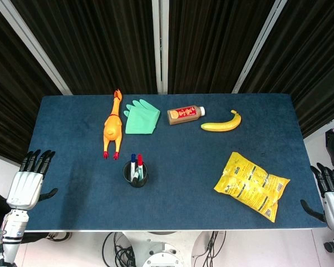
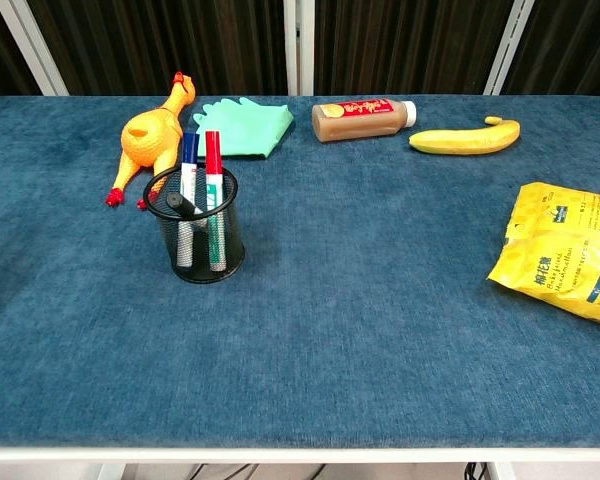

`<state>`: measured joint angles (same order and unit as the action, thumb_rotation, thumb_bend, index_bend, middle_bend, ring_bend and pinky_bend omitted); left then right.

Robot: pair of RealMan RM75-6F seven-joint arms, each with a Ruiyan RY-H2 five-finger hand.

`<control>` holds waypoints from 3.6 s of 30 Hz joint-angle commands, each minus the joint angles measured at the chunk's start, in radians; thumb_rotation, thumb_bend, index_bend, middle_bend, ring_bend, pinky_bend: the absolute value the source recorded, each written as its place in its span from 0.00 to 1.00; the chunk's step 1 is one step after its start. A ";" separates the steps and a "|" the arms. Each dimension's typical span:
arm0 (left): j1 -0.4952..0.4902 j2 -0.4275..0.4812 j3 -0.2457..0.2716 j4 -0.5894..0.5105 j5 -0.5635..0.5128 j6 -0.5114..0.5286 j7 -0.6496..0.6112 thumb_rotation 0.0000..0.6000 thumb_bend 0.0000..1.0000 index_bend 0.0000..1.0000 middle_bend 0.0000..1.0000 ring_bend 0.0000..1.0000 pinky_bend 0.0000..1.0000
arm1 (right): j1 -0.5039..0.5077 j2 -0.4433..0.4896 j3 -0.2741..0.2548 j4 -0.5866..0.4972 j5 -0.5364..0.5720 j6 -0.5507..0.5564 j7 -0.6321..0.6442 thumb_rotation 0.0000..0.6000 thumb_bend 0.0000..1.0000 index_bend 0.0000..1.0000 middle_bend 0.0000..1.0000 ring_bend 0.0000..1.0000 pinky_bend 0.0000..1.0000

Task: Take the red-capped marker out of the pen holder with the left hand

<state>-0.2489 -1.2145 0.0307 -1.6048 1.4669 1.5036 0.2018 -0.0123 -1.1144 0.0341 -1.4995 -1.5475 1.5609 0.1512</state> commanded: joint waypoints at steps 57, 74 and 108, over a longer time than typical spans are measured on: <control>-0.921 0.011 -0.138 -0.124 -0.884 -0.867 0.084 1.00 0.17 0.23 0.12 0.00 0.12 | 0.026 0.063 0.004 -0.093 0.037 -0.069 -0.065 1.00 0.18 0.00 0.00 0.00 0.00; -0.983 0.031 -0.093 -0.157 -0.956 -0.853 0.101 1.00 0.27 0.37 0.17 0.00 0.12 | 0.030 0.071 0.000 -0.101 0.052 -0.089 -0.066 1.00 0.18 0.00 0.00 0.00 0.00; -1.048 0.026 -0.052 -0.131 -1.016 -0.884 0.086 1.00 0.34 0.48 0.18 0.00 0.12 | 0.033 0.080 0.002 -0.101 0.077 -0.113 -0.059 1.00 0.18 0.00 0.00 0.00 0.00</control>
<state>-1.2961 -1.1896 -0.0225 -1.7358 0.4520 0.6203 0.2879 0.0203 -1.0349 0.0359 -1.6006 -1.4703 1.4482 0.0917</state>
